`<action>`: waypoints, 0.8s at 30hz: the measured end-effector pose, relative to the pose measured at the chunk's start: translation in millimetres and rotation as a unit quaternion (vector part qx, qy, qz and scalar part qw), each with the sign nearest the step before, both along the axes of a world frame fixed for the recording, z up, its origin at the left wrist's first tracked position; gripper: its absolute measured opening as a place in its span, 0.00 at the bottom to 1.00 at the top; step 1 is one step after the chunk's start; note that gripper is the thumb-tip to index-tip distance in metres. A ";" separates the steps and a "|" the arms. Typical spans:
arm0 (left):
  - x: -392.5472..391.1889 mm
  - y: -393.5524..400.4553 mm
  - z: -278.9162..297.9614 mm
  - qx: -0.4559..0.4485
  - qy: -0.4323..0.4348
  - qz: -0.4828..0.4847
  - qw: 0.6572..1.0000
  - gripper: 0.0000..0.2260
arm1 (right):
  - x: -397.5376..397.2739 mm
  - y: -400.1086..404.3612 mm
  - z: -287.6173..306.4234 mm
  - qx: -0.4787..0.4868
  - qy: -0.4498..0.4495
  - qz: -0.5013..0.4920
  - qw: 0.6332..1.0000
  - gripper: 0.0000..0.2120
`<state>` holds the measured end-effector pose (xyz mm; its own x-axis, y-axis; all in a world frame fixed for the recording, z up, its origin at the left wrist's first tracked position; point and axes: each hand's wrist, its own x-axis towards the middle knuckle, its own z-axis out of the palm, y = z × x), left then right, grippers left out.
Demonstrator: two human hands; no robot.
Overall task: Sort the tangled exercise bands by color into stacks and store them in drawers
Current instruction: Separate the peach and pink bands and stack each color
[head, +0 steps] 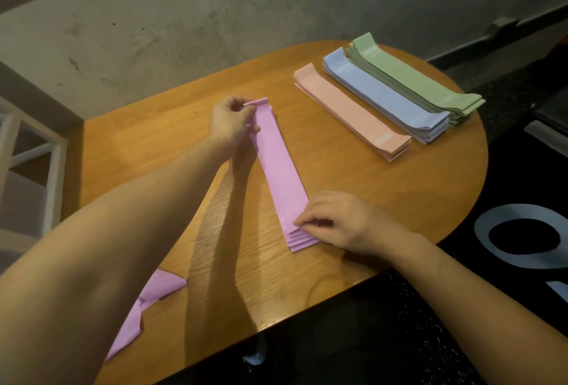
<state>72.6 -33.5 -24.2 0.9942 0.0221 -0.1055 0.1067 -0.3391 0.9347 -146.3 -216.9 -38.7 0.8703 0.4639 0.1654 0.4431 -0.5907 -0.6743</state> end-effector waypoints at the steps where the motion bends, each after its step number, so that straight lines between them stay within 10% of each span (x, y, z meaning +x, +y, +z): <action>1: 1.5 0.6 -2.4 0.009 -0.004 0.001 1.000 0.08 | -1.1 -0.1 -2.7 0.004 0.000 -0.002 1.000 0.09; 24: 20.5 4.7 -31.0 0.162 -0.035 -0.011 0.986 0.05 | -3.2 4.2 -28.8 -0.015 -0.029 -0.026 0.999 0.05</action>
